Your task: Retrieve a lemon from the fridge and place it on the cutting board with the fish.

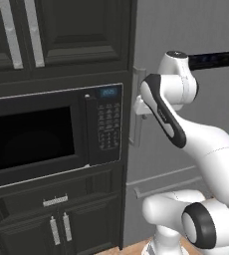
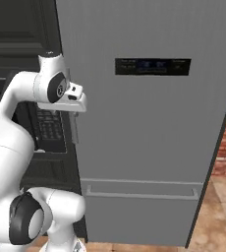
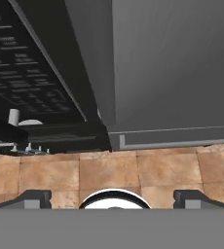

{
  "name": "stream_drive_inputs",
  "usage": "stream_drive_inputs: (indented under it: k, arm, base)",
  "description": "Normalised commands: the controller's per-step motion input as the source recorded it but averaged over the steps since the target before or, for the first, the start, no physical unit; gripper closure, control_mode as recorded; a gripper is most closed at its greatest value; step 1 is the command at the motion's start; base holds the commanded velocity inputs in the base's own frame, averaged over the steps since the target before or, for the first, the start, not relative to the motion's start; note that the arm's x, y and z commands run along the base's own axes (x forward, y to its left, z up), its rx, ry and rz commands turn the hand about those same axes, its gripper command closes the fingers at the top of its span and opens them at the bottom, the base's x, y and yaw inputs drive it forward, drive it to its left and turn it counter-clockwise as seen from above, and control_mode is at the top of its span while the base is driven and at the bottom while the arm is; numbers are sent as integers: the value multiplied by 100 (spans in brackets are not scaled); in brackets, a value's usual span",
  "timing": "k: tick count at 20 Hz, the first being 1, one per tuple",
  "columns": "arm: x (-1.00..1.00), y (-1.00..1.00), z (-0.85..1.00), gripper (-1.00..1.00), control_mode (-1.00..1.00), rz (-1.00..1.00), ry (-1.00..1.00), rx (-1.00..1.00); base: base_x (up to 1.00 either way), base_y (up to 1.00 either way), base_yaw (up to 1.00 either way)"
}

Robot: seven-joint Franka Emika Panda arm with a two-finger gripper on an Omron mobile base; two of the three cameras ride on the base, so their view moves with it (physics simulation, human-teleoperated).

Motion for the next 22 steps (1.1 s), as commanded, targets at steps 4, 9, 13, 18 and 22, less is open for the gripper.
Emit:
stream_drive_inputs:
  k: [4, 9, 13, 18, 22]
  arm:
    - [0, 0, 0, -100, 100, 0, 0, 0]
    - [0, 0, 0, -100, 100, 0, 0, 0]
    - [0, 0, 0, -100, -100, 0, 0, 0]
    - [4, 0, -1, -100, -100, 0, -4, 0]
    - [19, 0, -7, -100, -100, 2, -35, 0]
  base:
    - [-43, 28, -6]
    - [-37, 18, -3]
    - [-10, 0, 0]
    - [0, 0, 0]
    - [0, 0, 0]
